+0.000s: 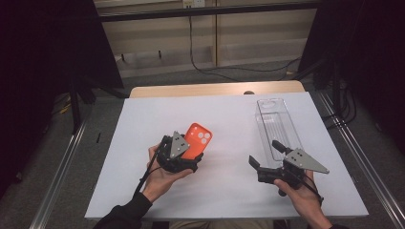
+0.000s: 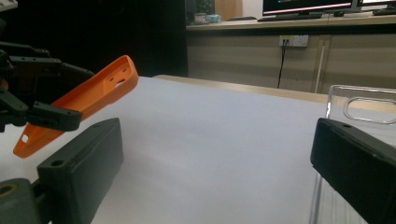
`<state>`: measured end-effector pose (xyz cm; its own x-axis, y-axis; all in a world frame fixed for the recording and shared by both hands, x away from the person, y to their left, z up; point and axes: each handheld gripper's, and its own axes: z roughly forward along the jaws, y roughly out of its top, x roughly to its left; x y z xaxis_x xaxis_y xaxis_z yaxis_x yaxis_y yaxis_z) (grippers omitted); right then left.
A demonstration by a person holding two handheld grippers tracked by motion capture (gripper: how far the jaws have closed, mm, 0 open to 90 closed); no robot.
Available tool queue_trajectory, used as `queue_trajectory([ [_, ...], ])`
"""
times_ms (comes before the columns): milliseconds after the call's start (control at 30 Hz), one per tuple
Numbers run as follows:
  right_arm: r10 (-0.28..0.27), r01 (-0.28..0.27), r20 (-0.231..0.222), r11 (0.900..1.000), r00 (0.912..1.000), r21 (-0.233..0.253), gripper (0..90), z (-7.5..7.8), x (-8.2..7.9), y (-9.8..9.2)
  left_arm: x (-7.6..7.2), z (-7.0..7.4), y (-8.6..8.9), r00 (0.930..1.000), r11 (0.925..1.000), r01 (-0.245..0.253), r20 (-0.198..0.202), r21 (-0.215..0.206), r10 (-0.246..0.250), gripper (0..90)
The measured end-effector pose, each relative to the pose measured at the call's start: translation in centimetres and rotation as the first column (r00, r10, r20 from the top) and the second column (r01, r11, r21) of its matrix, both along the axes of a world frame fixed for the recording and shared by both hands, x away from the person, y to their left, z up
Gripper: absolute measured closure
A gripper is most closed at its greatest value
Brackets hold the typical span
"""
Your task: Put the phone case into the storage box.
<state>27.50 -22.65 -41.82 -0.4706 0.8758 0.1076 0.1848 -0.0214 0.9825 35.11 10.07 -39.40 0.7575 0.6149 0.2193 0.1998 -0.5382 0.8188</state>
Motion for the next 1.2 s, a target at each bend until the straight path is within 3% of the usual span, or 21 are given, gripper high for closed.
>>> queue_trajectory([
  [33,0.005,-0.005,0.013,1.000,0.9999,0.000,1.5,0.0,0.0,0.2,-0.1,0.0,-0.1,1.0000,1.0000,0.005,0.002,-0.006,-0.005,14.0],
  [133,0.040,-0.039,-0.031,0.999,0.9987,0.021,1.4,0.1,0.2,0.7,-0.5,0.0,-0.6,0.9999,0.9999,0.014,0.009,-0.006,-0.014,14.0],
  [233,0.045,-0.045,-0.041,0.999,0.9981,0.017,1.7,0.1,0.4,1.1,-0.7,0.0,-0.9,0.9996,0.9997,0.025,0.014,-0.002,-0.025,14.0],
  [333,0.057,-0.054,-0.106,0.998,0.9927,0.026,2.1,0.2,0.6,1.4,-0.6,0.0,-1.2,0.9996,0.9996,0.027,0.011,-0.003,-0.027,14.0],
  [400,0.060,-0.060,-0.162,0.998,0.9851,0.005,1.8,0.4,0.9,1.5,-0.3,-0.1,-1.4,0.9997,0.9997,0.021,0.009,-0.010,-0.021,14.0],
  [467,0.066,-0.067,-0.179,0.998,0.9816,0.002,2.0,0.6,1.1,1.6,0.0,-0.2,-2.0,0.9996,0.9997,0.022,0.016,-0.012,-0.022,14.0],
  [567,0.070,-0.073,-0.182,0.997,0.9808,-0.007,2.1,0.9,1.3,1.6,0.1,-0.4,-2.4,0.9995,0.9997,0.024,0.023,-0.009,-0.024,14.0],
  [700,0.095,-0.102,-0.212,0.994,0.9726,-0.025,2.2,1.3,1.8,1.7,0.5,-0.3,-3.3,0.9990,0.9996,0.023,0.039,-0.016,-0.023,14.0],
  [733,0.110,-0.124,-0.232,0.991,0.9665,-0.046,2.1,1.4,2.1,1.8,0.6,-0.2,-3.5,0.9988,0.9996,0.021,0.044,-0.018,-0.020,14.0],
  [800,0.111,-0.127,-0.240,0.991,0.9644,-0.049,2.1,1.4,2.2,1.9,0.7,0.0,-4.0,0.9981,0.9996,0.028,0.055,0.000,-0.028,14.0],
  [900,0.114,-0.130,-0.237,0.990,0.9649,-0.055,2.4,1.4,2.3,2.3,0.3,0.1,-4.0,0.9970,0.9994,0.036,0.069,0.001,-0.036,14.0],
  [1200,0.131,-0.147,-0.274,0.988,0.9528,-0.040,2.9,1.8,2.8,3.0,-1.4,-0.6,-3.9,0.9950,0.9991,0.038,0.093,-0.017,-0.036,14.0],
])
